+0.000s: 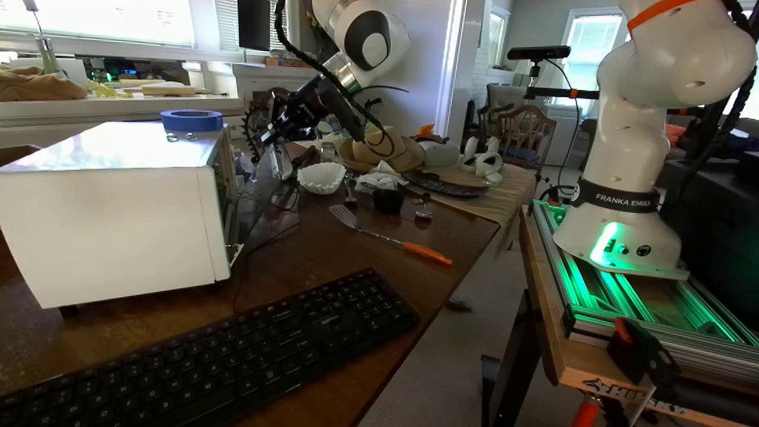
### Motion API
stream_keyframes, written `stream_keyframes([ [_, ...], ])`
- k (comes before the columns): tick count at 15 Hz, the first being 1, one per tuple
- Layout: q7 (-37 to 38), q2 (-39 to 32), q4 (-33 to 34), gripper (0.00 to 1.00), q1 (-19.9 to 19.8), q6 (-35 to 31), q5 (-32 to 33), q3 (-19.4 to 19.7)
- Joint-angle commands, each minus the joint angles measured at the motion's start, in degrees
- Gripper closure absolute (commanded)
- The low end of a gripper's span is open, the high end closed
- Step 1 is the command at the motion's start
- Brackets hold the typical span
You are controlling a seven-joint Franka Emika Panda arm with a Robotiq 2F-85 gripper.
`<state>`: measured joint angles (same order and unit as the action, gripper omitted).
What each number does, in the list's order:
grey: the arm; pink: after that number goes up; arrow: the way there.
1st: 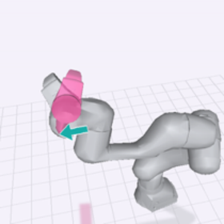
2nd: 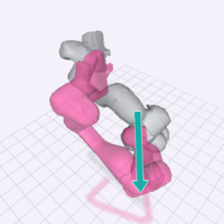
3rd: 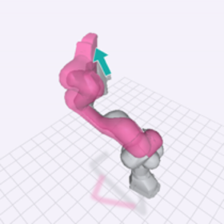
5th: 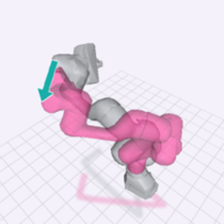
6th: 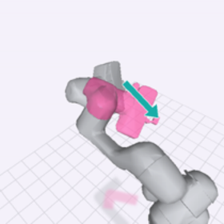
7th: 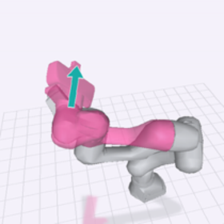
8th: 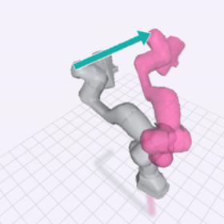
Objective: Close the oven door.
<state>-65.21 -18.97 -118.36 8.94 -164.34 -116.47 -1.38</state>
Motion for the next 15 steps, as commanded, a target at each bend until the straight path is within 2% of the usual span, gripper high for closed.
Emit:
stream_keyframes([
  [1,-2.42,0.13,0.95,1.00,0.47,0.15,-2.10,0.22],
  [5,-3.64,3.01,0.51,1.00,0.77,-0.61,-1.83,0.03],
  [12,15.40,12.93,-13.39,1.00,1.11,-8.68,11.37,-4.95],
  [15,19.58,16.13,-17.35,1.00,1.44,-12.62,12.83,-6.27],
])
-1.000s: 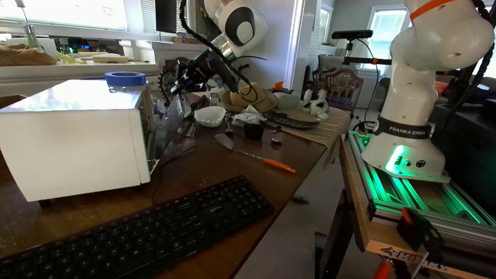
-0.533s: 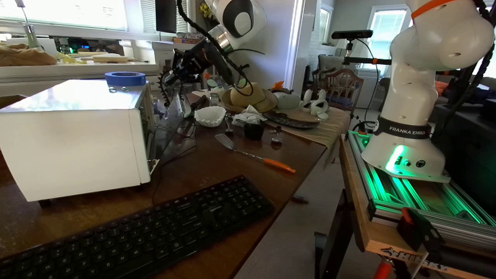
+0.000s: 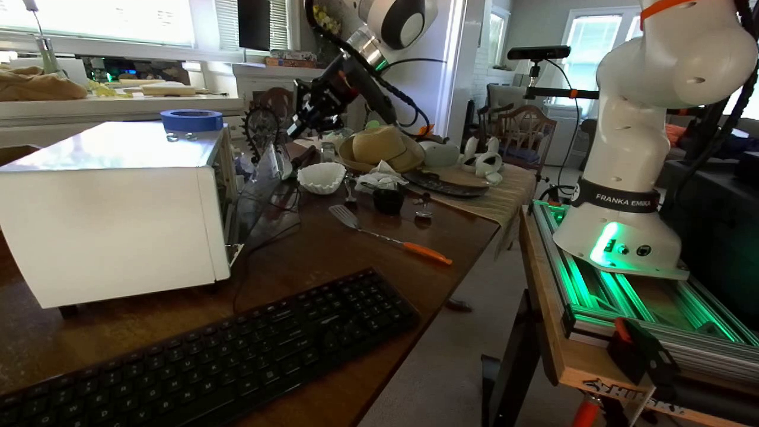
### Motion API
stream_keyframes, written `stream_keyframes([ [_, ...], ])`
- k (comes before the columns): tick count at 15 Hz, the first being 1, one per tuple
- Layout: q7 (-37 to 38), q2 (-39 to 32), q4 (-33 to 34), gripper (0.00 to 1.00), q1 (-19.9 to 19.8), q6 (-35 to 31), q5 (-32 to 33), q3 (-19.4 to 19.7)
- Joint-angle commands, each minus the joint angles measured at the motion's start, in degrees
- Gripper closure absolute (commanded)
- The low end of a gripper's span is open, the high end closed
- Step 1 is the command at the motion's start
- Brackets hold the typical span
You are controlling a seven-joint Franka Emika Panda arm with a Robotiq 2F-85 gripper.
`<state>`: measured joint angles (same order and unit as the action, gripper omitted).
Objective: Close the oven door.
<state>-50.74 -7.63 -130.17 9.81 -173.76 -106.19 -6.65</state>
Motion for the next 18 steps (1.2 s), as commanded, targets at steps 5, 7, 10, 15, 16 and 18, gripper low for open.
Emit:
stream_keyframes([
  [5,10.11,6.97,-9.76,1.00,-0.07,-3.63,5.56,-1.48],
  [7,9.75,5.26,-8.75,1.00,-0.83,-3.85,5.62,-0.61],
  [10,9.31,3.09,-7.24,1.00,-1.79,-5.18,6.14,0.63],
  [15,5.10,0.92,-3.23,1.00,-3.10,-3.48,4.40,2.45],
  [16,3.87,0.23,-1.91,1.00,-3.22,-3.00,3.73,2.66],
  [18,3.00,-1.78,0.28,1.00,-3.40,-2.06,3.43,2.88],
])
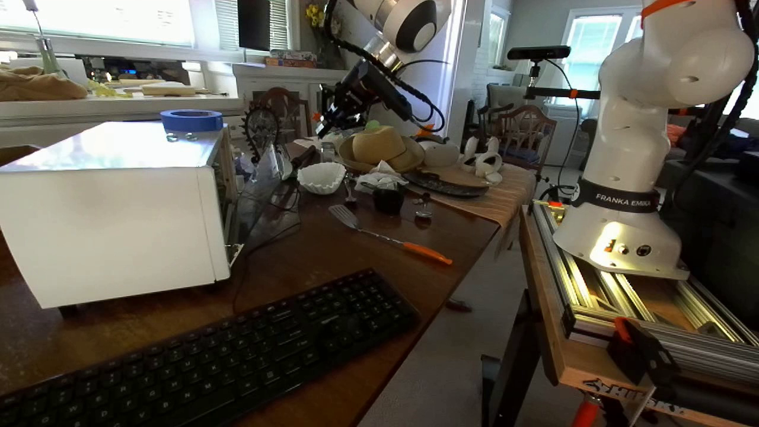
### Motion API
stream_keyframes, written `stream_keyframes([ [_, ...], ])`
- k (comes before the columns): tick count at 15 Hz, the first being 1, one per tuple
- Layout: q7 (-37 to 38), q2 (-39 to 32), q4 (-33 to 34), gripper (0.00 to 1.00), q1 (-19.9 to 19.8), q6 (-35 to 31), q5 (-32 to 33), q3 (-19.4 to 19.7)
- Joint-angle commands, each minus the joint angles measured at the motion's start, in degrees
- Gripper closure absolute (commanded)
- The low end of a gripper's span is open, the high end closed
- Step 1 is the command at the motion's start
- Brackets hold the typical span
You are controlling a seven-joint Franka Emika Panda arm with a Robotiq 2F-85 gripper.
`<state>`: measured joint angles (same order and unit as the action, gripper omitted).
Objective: Close the oven door.
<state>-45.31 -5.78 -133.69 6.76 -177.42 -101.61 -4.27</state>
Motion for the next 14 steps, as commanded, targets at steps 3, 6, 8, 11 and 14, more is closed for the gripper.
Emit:
stream_keyframes([
  [3,-2.91,-6.18,5.97,1.00,-0.39,2.99,-1.25,0.66],
  [6,-3.37,-8.41,7.63,1.00,-0.53,4.33,-1.50,0.72],
  [8,-4.28,-9.80,9.05,1.00,-0.50,4.66,-2.05,0.77],
  [11,-5.06,-11.75,11.12,1.00,-0.44,5.49,-2.32,0.77],
  [14,-6.67,-13.23,13.15,1.00,-0.41,6.67,-3.08,0.74],
])
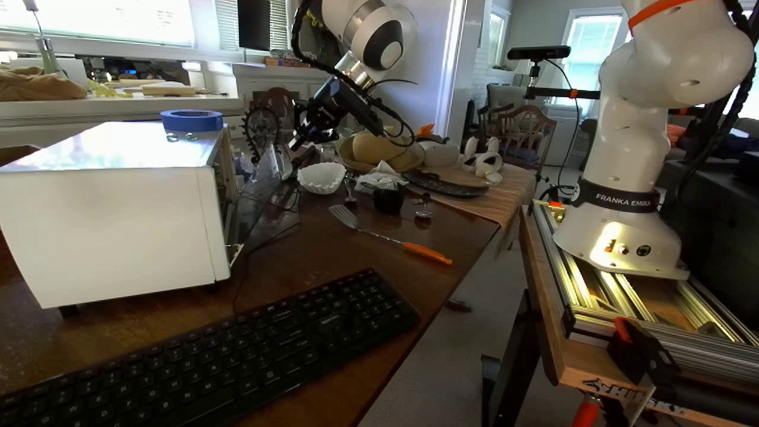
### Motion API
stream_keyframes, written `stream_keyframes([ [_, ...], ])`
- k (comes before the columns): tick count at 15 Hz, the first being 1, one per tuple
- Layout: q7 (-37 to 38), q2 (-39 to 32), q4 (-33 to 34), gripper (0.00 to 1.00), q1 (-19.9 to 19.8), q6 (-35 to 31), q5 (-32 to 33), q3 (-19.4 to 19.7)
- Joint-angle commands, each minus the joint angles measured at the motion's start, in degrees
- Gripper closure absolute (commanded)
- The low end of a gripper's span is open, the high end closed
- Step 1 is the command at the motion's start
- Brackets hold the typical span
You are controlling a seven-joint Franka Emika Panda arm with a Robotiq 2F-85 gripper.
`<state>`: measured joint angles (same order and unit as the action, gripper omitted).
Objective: Close the oven door.
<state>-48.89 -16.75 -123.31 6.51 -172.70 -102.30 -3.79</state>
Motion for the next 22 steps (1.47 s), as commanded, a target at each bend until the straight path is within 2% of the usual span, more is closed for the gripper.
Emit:
stream_keyframes([
  [1,-3.78,-2.78,3.49,1.00,-0.11,2.05,-2.84,0.29],
  [13,-12.45,-7.21,9.83,1.00,-0.03,5.79,-10.91,1.00],
  [22,-14.72,-9.45,13.75,1.00,0.14,7.87,-10.85,0.95],
])
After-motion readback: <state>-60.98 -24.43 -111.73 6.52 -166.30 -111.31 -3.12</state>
